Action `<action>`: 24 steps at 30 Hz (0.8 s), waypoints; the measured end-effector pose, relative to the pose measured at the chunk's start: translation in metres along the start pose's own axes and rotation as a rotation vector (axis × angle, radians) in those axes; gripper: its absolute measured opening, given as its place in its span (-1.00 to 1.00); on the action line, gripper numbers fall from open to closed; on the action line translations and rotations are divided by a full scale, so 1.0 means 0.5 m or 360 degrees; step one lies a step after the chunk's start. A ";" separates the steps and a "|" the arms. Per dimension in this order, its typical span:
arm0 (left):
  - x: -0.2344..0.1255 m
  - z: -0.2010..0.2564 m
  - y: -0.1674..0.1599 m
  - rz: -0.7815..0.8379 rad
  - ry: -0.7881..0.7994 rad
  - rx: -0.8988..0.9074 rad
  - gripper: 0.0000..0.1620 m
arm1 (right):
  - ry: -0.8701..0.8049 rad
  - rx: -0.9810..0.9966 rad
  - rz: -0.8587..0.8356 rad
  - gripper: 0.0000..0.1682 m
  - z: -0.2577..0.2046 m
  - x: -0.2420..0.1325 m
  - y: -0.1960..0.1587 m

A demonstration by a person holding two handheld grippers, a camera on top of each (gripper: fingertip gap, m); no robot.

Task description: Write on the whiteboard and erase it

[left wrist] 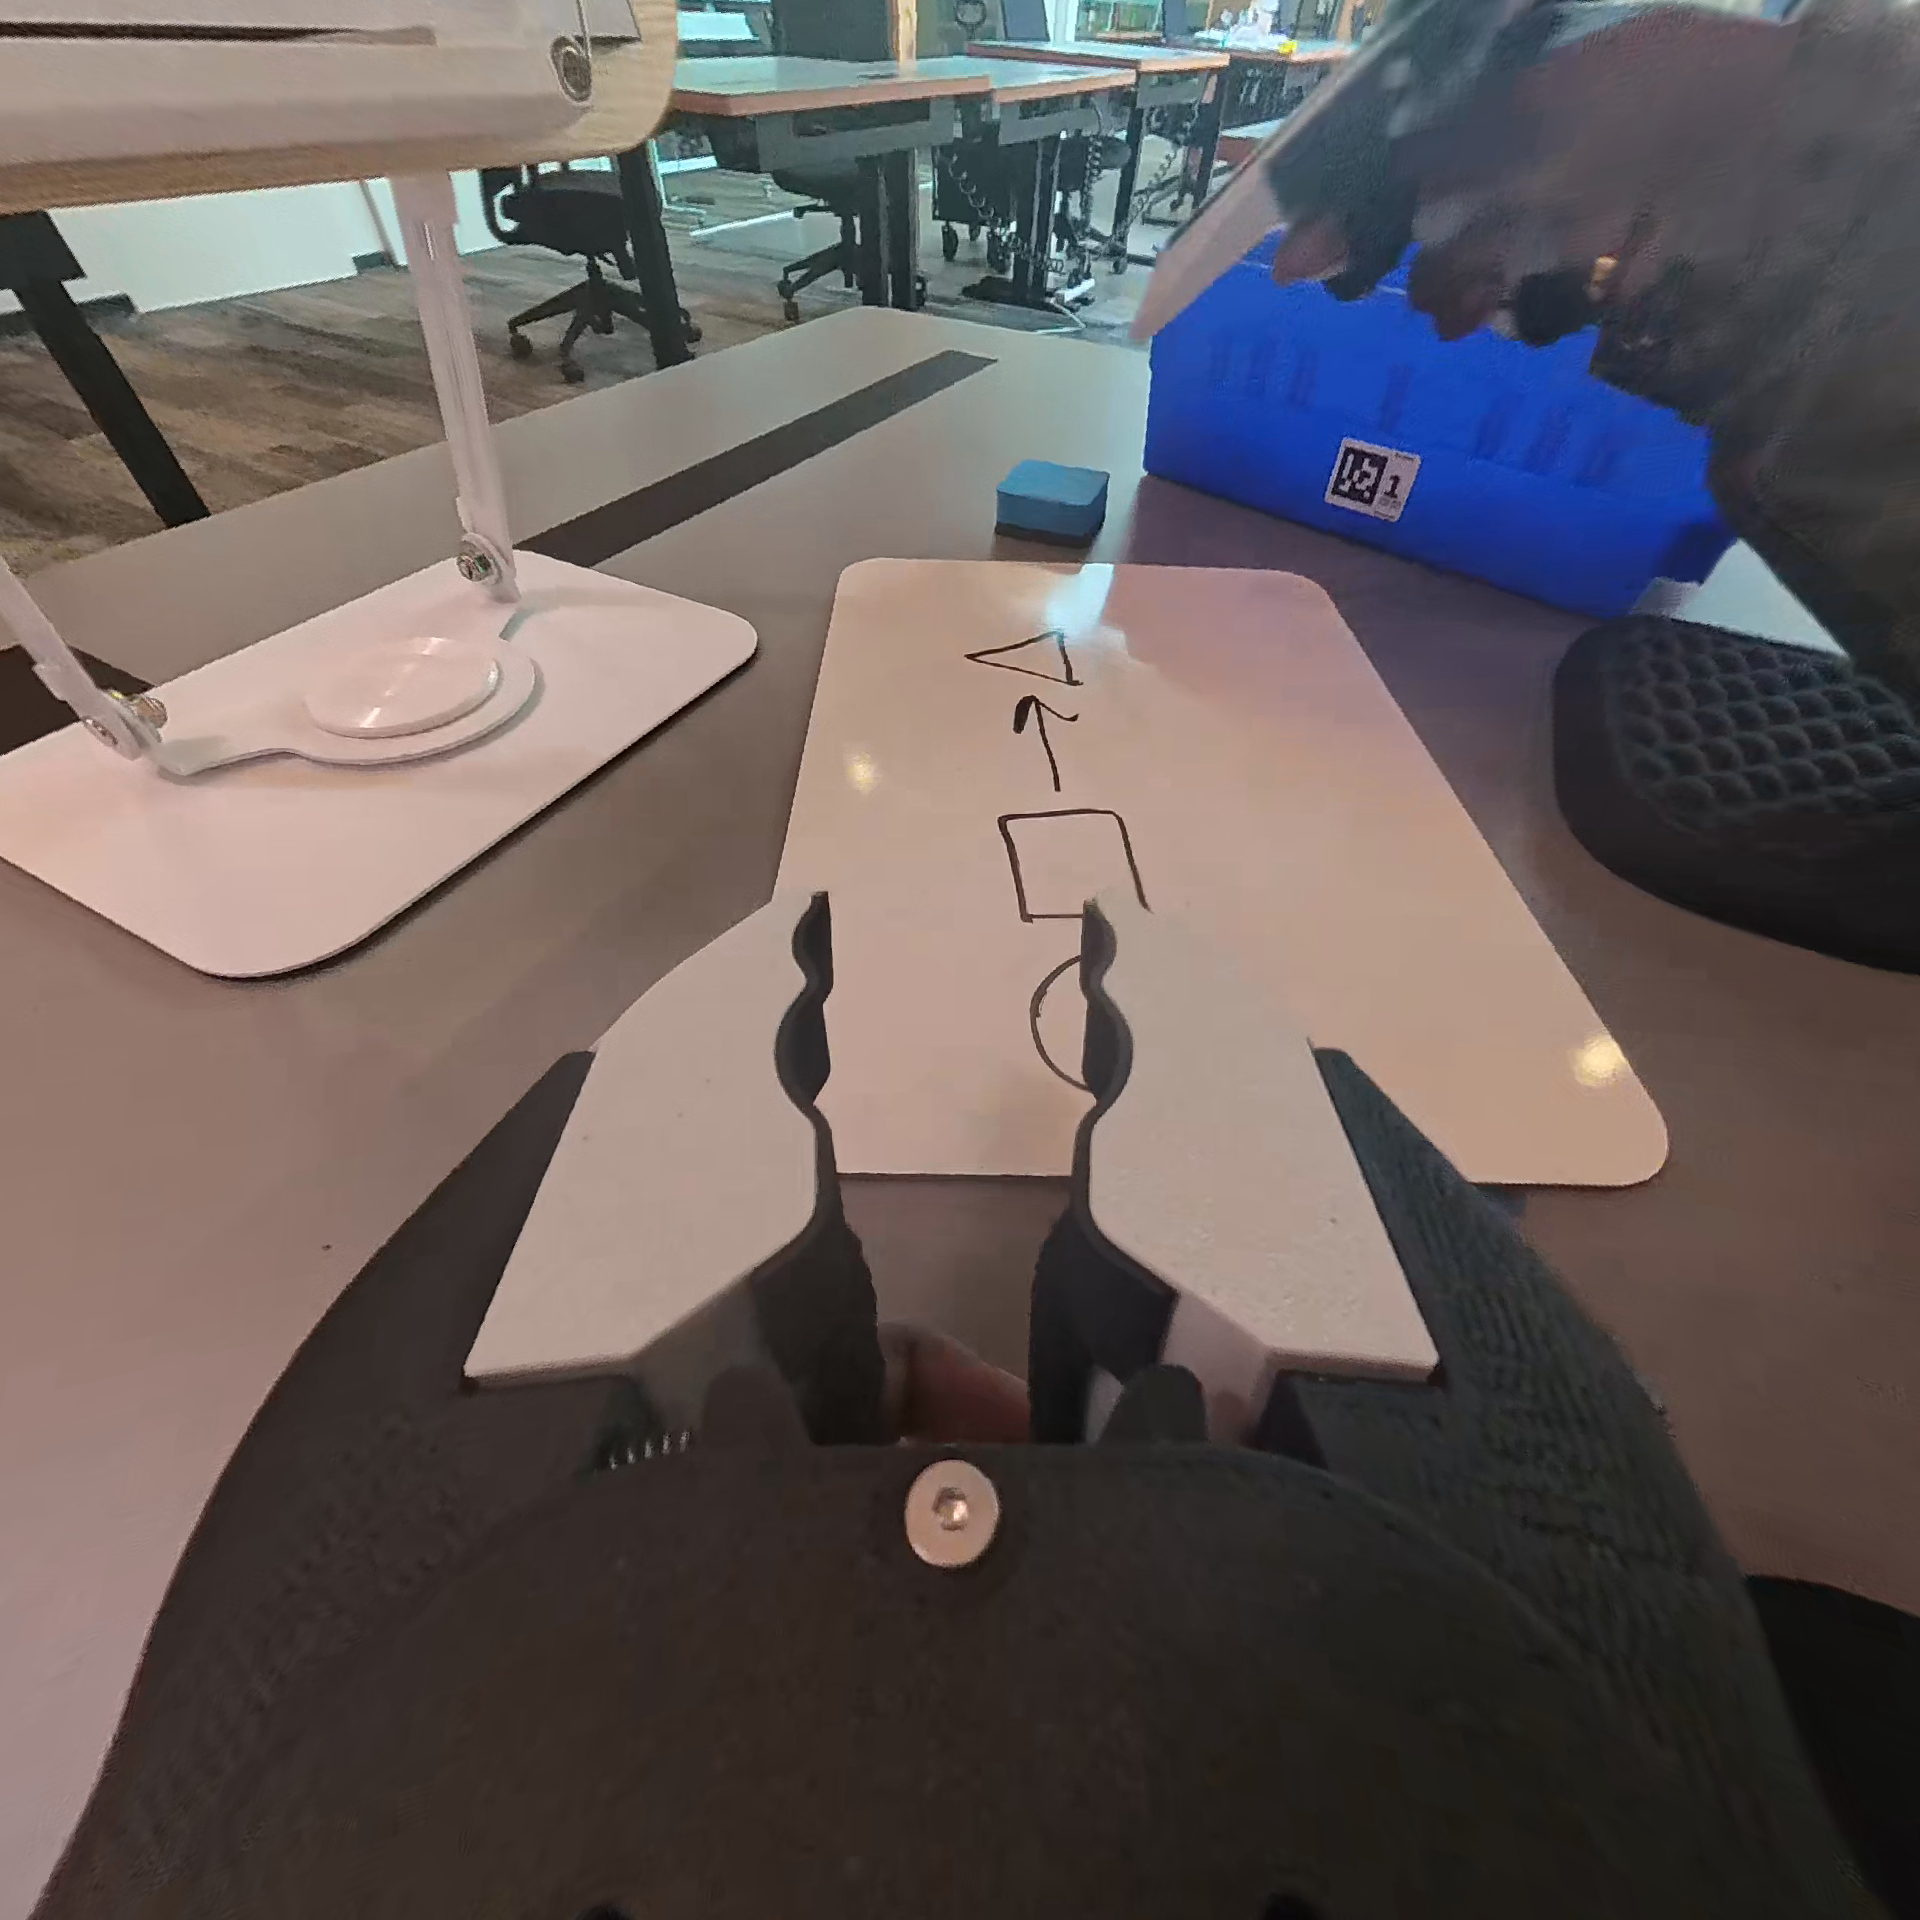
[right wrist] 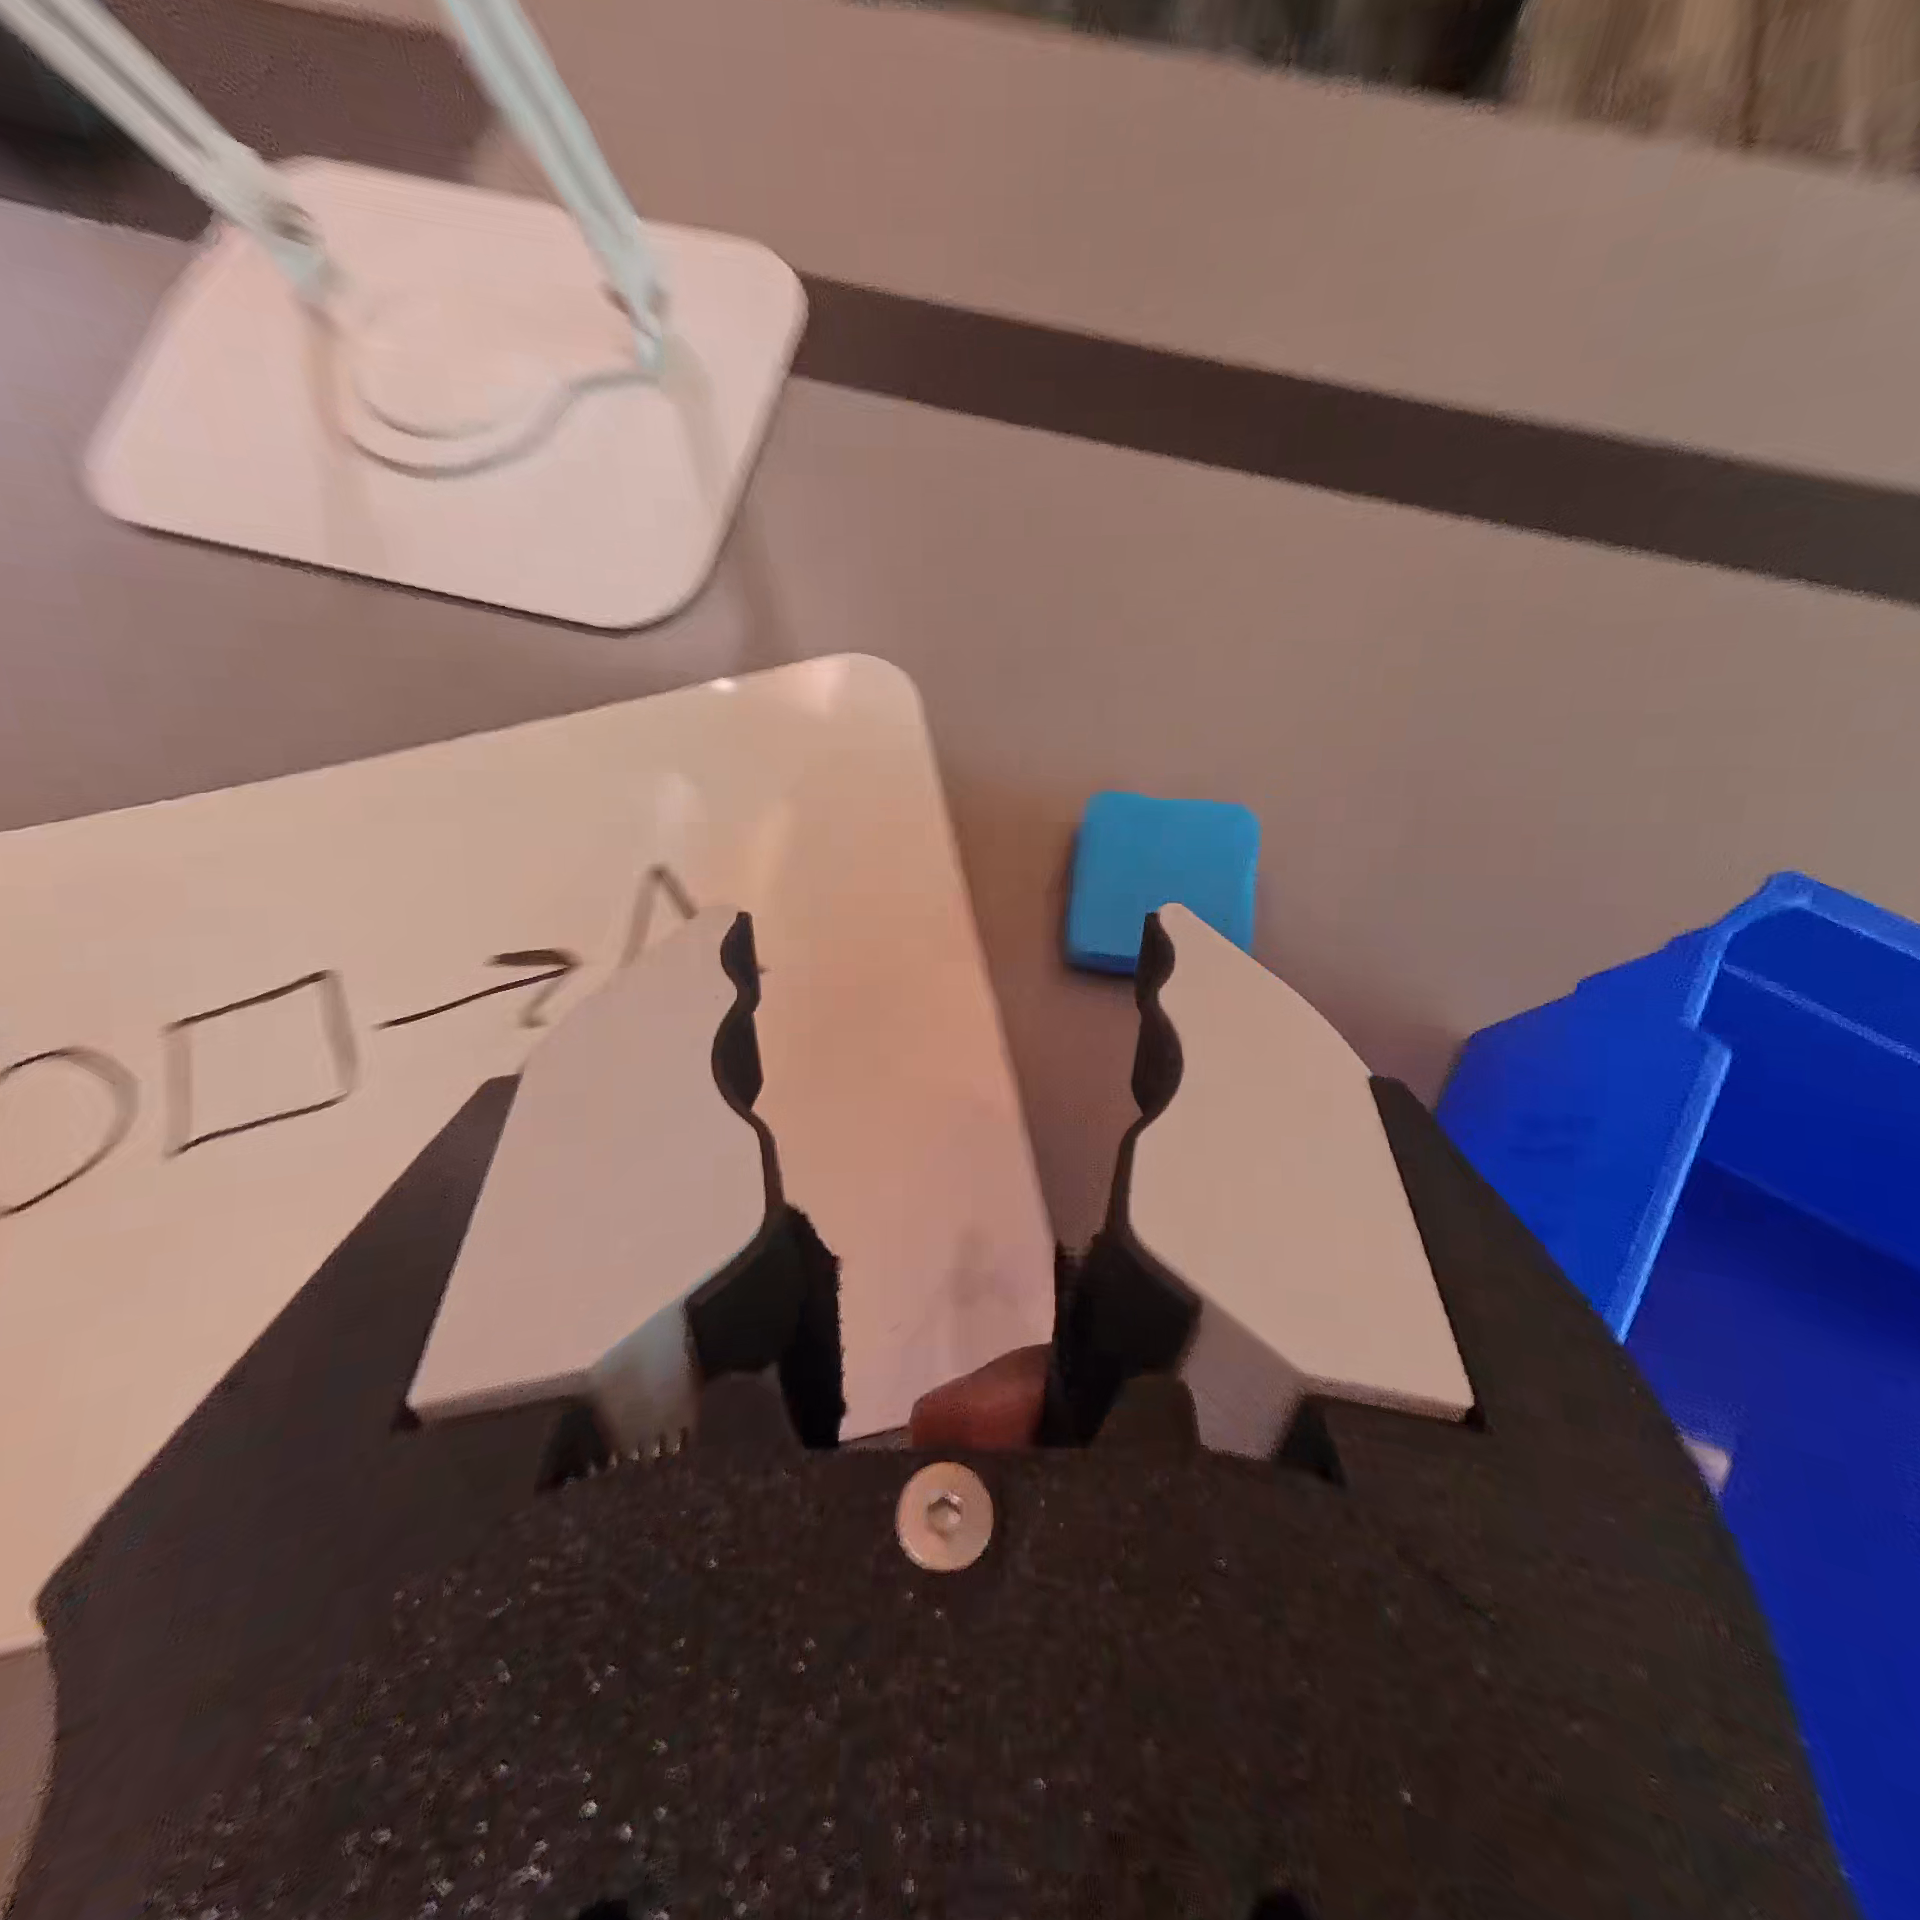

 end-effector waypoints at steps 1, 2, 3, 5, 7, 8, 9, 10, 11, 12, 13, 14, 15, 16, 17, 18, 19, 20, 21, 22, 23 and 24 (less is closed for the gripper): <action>0.000 0.002 0.000 -0.0007 0.0010 0.0022 -0.43 | -0.0015 0.0021 -0.0114 -0.15 0.025 0.030 -0.010; 0.001 0.004 0.000 -0.0011 0.0013 0.0036 -0.43 | -0.0012 0.0041 -0.0230 -0.11 0.045 0.059 -0.023; 0.002 0.005 0.000 -0.0016 0.0012 0.0041 -0.43 | 0.0013 0.0068 -0.0318 -0.08 0.058 0.084 -0.035; 0.004 0.005 -0.003 -0.0030 0.0013 0.0038 -0.43 | 0.0043 0.0092 -0.0435 -0.05 0.074 0.122 -0.054; 0.005 0.001 -0.008 -0.0052 0.0022 0.0044 -0.44 | 0.0010 0.0050 -0.0491 -0.01 0.088 0.144 -0.065; 0.006 -0.001 -0.011 -0.0064 0.0026 0.0043 -0.45 | 0.0007 0.0026 -0.0502 -0.04 0.092 0.152 -0.068; 0.006 -0.002 -0.013 -0.0073 0.0025 0.0038 -0.45 | 0.0019 0.0004 -0.0508 -0.14 0.093 0.158 -0.069; 0.007 -0.003 -0.014 -0.0080 0.0025 0.0030 -0.46 | 0.0028 -0.0013 -0.0499 -0.31 0.093 0.160 -0.067; 0.007 -0.004 -0.016 -0.0089 0.0024 0.0022 -0.47 | 0.0032 -0.0032 -0.0486 -0.39 0.093 0.161 -0.065; 0.007 -0.005 -0.018 -0.0102 0.0026 0.0018 -0.52 | 0.0035 -0.0059 -0.0482 -0.40 0.090 0.158 -0.062; 0.007 -0.008 -0.020 -0.0120 0.0041 0.0020 -0.55 | 0.0038 -0.0087 -0.0464 -0.40 0.082 0.152 -0.057; 0.006 -0.014 -0.024 -0.0148 0.0076 0.0033 -0.58 | 0.0057 -0.0119 -0.0407 -0.40 0.064 0.141 -0.043; 0.005 -0.019 -0.029 -0.0185 0.0112 0.0058 -0.63 | 0.0118 -0.0168 -0.0323 -0.40 0.032 0.127 -0.025; 0.004 -0.023 -0.033 -0.0216 0.0131 0.0080 -0.70 | 0.0215 -0.0241 -0.0246 -0.40 -0.014 0.110 -0.008; 0.004 -0.025 -0.037 -0.0243 0.0143 0.0084 -0.76 | 0.0341 -0.0346 -0.0187 -0.40 -0.071 0.092 0.005; 0.005 -0.024 -0.042 -0.0276 0.0139 0.0070 -0.85 | 0.0483 -0.0475 -0.0145 -0.40 -0.137 0.073 0.010; 0.007 -0.020 -0.049 -0.0323 0.0114 0.0050 -0.92 | 0.0629 -0.0610 -0.0117 -0.40 -0.207 0.055 0.006; 0.008 -0.016 -0.056 -0.0372 0.0090 0.0038 -0.95 | 0.0758 -0.0745 -0.0099 -0.40 -0.273 0.039 -0.004; 0.011 -0.013 -0.064 -0.0419 0.0075 0.0042 -0.96 | 0.0861 -0.0870 -0.0097 -0.40 -0.331 0.027 -0.020; 0.013 -0.010 -0.072 -0.0469 0.0076 0.0059 -0.97 | 0.0926 -0.0972 -0.0103 -0.40 -0.378 0.019 -0.037; 0.015 -0.009 -0.080 -0.0519 0.0088 0.0084 -0.97 | 0.0958 -0.1049 -0.0111 -0.39 -0.414 0.016 -0.052; 0.017 -0.008 -0.086 -0.0558 0.0094 0.0111 -0.97 | 0.0981 -0.1111 -0.0114 -0.39 -0.442 0.016 -0.062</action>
Point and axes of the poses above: each gripper's, where its closed fingertips meet, x out along the fingers, y out of its top, z = x × y across the jaws, the point moved 3 cm from there along -x, back along the fingers, and after that the axes turned 10 degrees about -x, right-handed, at the moved point
